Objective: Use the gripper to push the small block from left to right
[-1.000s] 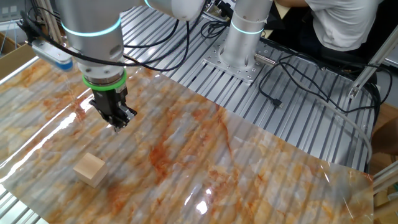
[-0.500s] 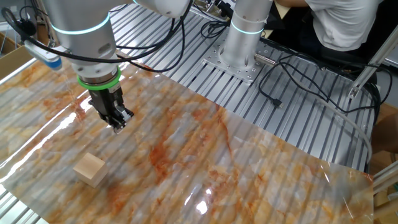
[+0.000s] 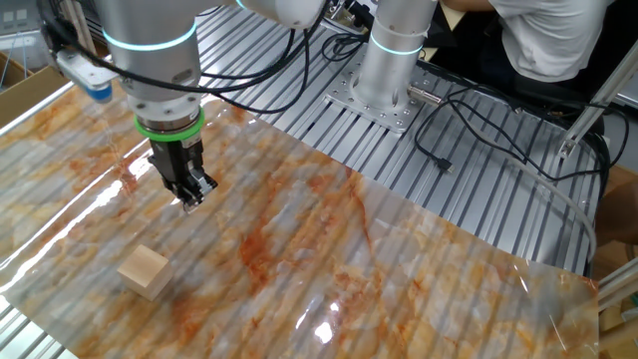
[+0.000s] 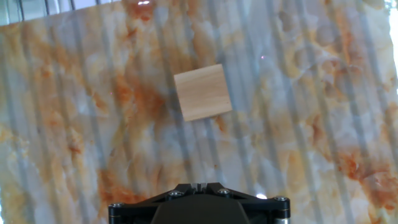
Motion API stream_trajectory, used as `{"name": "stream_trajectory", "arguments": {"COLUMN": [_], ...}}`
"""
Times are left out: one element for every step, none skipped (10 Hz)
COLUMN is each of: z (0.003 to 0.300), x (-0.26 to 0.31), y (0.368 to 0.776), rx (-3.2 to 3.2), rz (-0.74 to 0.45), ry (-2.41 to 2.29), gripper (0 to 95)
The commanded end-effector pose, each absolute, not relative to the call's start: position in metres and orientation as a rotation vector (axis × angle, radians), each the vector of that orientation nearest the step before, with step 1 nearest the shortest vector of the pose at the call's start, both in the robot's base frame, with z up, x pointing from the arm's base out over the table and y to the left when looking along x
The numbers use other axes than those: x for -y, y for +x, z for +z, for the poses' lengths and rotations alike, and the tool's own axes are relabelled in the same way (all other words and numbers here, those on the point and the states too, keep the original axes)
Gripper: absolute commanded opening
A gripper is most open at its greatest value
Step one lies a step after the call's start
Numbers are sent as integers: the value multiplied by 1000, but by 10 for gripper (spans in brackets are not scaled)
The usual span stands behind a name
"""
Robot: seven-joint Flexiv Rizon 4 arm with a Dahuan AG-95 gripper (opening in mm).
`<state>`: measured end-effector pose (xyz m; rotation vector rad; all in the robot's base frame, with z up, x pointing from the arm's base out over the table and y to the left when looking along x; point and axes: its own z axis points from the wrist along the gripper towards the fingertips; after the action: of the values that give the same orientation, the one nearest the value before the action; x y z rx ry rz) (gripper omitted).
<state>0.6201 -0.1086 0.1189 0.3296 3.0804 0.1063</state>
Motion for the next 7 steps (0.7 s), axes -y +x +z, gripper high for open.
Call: {"name": "stream_trajectory", "arguments": {"z": [119,119,119,119,119,119,119], "x": [109,109,109,109,109,109,109], "y": [619,619,619,619,619,619,619], "rx": [-3086,-3092,-3090,-3086,-3089,-3091,-3089], "rz": [55,60,57,30,12,18,13], "ry": [328,344,359,362,361,368,377], "gripper": [0,0,0,0,0,0,0]}}
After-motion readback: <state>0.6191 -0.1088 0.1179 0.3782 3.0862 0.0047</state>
